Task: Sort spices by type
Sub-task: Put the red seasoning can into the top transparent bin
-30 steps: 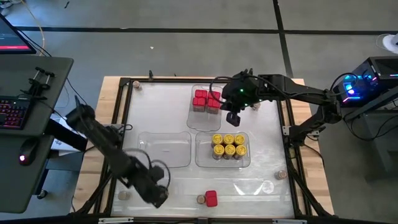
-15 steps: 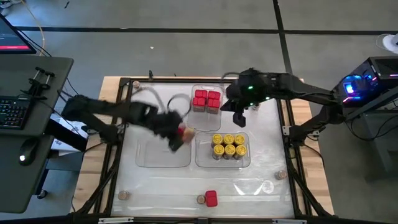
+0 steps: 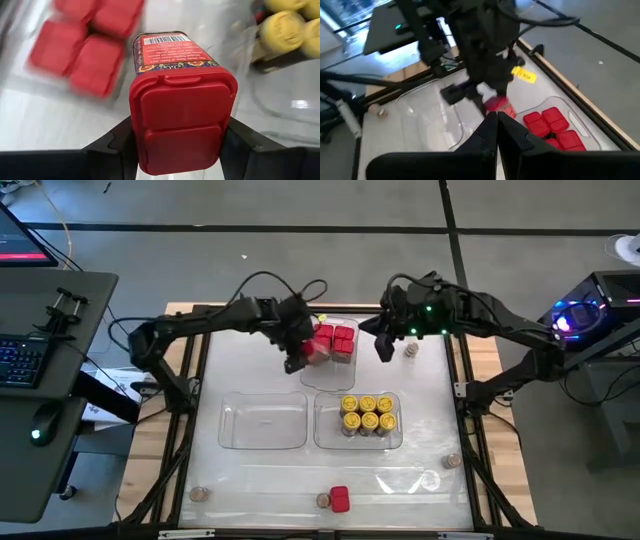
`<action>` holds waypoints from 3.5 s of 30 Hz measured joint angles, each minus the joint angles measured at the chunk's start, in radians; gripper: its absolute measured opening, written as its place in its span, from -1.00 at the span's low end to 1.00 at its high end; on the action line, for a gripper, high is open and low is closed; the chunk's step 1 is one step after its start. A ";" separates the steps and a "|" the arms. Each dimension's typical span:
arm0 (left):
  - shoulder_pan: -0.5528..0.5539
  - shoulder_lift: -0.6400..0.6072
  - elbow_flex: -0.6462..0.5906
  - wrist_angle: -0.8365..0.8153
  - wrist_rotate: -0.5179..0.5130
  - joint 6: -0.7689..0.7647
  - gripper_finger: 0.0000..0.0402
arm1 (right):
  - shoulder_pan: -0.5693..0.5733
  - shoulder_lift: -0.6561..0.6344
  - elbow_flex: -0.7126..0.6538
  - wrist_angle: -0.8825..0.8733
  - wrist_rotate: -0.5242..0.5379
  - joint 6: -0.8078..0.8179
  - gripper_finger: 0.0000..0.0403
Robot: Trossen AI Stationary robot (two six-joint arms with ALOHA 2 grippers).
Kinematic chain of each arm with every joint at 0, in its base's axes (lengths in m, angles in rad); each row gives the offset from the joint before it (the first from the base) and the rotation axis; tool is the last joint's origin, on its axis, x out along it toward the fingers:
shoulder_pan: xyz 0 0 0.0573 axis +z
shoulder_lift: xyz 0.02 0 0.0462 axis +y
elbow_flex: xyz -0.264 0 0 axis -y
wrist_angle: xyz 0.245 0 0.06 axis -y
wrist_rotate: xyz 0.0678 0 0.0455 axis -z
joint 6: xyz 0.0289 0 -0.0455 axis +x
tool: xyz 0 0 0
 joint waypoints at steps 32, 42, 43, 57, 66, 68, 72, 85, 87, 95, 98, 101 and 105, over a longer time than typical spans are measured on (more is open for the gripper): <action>-0.018 0.209 0.069 0.090 -0.156 0.230 0.33 | 0.000 0.022 0.000 0.014 0.053 0.038 -1.00; -0.023 0.181 0.161 0.067 0.049 0.221 0.01 | 0.000 0.022 0.000 -0.047 0.052 0.019 -1.00; -0.027 0.181 0.158 0.083 0.047 0.222 -0.13 | 0.000 0.022 0.000 -0.048 0.052 0.019 -1.00; -0.042 0.272 0.013 0.553 0.027 0.057 -1.00 | -0.001 0.022 0.000 -0.046 0.052 0.042 -1.00; -0.046 0.345 0.012 0.506 -0.036 0.056 -1.00 | -0.001 0.022 0.000 -0.045 0.055 0.041 -1.00; -0.046 0.341 0.014 0.475 -0.048 0.085 -1.00 | -0.001 0.022 0.000 -0.045 0.055 0.041 -1.00; -0.046 0.327 0.014 0.383 -0.100 0.140 -1.00 | -0.001 0.022 0.000 -0.045 0.055 0.040 -1.00; -0.045 0.230 0.105 0.330 -0.147 0.141 -1.00 | -0.001 0.005 0.001 -0.026 0.055 0.011 -1.00; -0.043 0.208 0.110 0.323 -0.145 0.141 -1.00 | -0.001 -0.004 0.002 -0.026 0.056 0.009 -1.00; -0.012 0.003 0.090 0.167 -0.092 0.036 -1.00 | -0.001 -0.041 0.002 -0.030 0.052 0.007 -1.00; -0.007 -0.144 -0.010 0.206 -0.072 -0.013 -1.00 | -0.001 -0.034 0.002 -0.032 -0.002 0.050 -0.99; -0.008 -0.319 -0.151 0.320 -0.071 -0.075 -1.00 | 0.003 0.002 0.002 -0.032 -0.138 0.161 -0.91; -0.007 -0.507 -0.350 0.458 -0.132 -0.229 -1.00 | 0.088 0.079 0.002 -0.053 -0.280 0.231 -0.60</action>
